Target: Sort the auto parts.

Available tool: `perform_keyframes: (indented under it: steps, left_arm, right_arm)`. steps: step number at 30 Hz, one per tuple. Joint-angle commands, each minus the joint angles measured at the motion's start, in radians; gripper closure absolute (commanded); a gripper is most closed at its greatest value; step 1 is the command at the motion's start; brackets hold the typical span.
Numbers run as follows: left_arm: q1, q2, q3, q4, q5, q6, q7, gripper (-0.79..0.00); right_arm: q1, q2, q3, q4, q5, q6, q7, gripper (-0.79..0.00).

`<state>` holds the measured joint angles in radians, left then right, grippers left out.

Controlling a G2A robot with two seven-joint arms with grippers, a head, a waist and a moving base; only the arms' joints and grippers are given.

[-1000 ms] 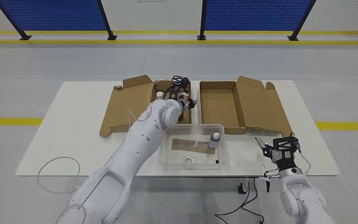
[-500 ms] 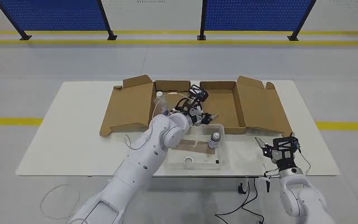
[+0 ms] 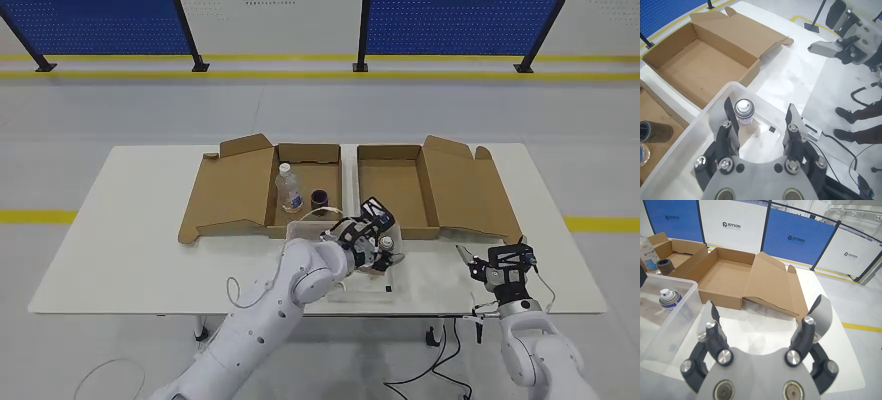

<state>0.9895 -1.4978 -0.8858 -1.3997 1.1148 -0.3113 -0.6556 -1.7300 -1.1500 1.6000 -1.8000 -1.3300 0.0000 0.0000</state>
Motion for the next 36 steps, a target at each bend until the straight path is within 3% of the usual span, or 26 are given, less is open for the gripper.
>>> perform_keyframes:
  steps: [1, 15, 16, 17, 19, 27, 28, 32, 36]
  left_arm:
    - [-0.004, -0.001, 0.006, 0.015, 0.011, 0.004, -0.001, -0.517]
    - [-0.049, -0.017, 0.072, 0.160, 0.063, 0.016, 0.024, -0.517]
    - [-0.056, -0.019, 0.080, 0.168, 0.073, 0.013, 0.022, -0.502]
    - [-0.063, -0.021, 0.088, 0.180, 0.084, 0.013, 0.023, -0.428]
    - [-0.066, -0.024, 0.090, 0.193, 0.072, 0.025, 0.030, -0.394]
    - [-0.101, -0.037, 0.104, 0.273, 0.083, 0.049, 0.057, -0.409]
    - [-0.103, -0.039, 0.106, 0.282, 0.079, 0.049, 0.067, -0.459]
    - [-0.119, -0.047, 0.113, 0.316, 0.067, 0.045, 0.095, -0.526]
    - [-0.133, -0.056, 0.123, 0.347, 0.062, 0.042, 0.126, -0.533]
  right_arm:
    - [0.000, 0.000, 0.000, 0.000, 0.000, 0.000, 0.000, -0.785]
    - [0.000, 0.000, 0.000, 0.000, 0.000, 0.000, 0.000, -0.785]
    - [0.000, 0.000, 0.000, 0.000, 0.000, 0.000, 0.000, -0.785]
    - [0.000, 0.000, 0.000, 0.000, 0.000, 0.000, 0.000, -0.785]
    - [0.000, 0.000, 0.000, 0.000, 0.000, 0.000, 0.000, -0.785]
    - [0.000, 0.000, 0.000, 0.000, 0.000, 0.000, 0.000, -0.785]
    - [0.000, 0.000, 0.000, 0.000, 0.000, 0.000, 0.000, -0.785]
    - [0.000, 0.000, 0.000, 0.000, 0.000, 0.000, 0.000, -0.785]
    - [0.000, 0.000, 0.000, 0.000, 0.000, 0.000, 0.000, -0.785]
